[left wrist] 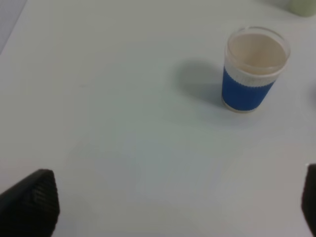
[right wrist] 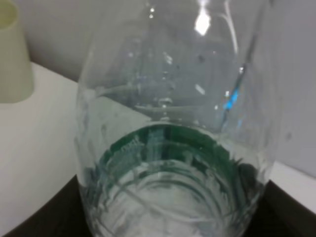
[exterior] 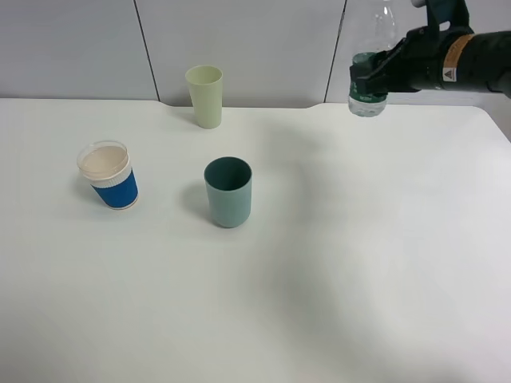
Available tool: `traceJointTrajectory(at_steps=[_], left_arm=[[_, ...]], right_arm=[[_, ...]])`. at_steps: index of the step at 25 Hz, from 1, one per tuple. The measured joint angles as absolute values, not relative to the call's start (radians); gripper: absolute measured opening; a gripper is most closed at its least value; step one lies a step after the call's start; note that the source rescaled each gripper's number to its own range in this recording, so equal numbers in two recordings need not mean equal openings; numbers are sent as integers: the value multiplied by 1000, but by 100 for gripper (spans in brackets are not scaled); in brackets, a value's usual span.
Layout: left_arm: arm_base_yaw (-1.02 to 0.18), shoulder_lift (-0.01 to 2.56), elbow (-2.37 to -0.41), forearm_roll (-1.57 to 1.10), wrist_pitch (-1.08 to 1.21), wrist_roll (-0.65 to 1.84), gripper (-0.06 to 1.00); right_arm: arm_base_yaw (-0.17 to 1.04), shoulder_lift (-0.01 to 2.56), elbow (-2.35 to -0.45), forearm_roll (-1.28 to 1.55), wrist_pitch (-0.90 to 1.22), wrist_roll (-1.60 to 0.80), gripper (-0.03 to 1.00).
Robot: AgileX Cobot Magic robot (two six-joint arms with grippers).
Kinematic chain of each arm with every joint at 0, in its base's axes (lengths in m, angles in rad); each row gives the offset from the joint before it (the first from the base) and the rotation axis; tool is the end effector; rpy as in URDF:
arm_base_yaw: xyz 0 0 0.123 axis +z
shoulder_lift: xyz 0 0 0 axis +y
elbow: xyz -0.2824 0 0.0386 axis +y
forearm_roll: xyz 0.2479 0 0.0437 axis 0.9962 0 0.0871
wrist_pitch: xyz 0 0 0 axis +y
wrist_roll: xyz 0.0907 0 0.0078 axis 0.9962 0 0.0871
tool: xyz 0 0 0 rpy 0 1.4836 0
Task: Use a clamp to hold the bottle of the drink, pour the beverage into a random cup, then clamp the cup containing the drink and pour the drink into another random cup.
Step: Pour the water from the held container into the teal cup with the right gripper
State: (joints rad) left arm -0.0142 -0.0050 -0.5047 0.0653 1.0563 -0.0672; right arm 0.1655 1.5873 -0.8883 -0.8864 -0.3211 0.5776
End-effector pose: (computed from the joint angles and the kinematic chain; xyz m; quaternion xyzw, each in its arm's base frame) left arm -0.0060 0.0053 0.2789 -0.0238 0.8487 0.0111 0.5281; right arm 0.3339 0.0783 0.2438 -0.2503 0.7926 0.0706 0.5515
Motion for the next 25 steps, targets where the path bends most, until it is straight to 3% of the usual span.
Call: traceJointTrajectory(at_steps=[11, 25], left_arm=[[-14, -5, -505, 65, 1056, -67, 100], [-14, -5, -505, 65, 1056, -67, 100]], right_arm=[[397, 1587, -1022, -1132, -74, 628, 0], [651, 1587, -1027, -1494, 197, 718, 0]])
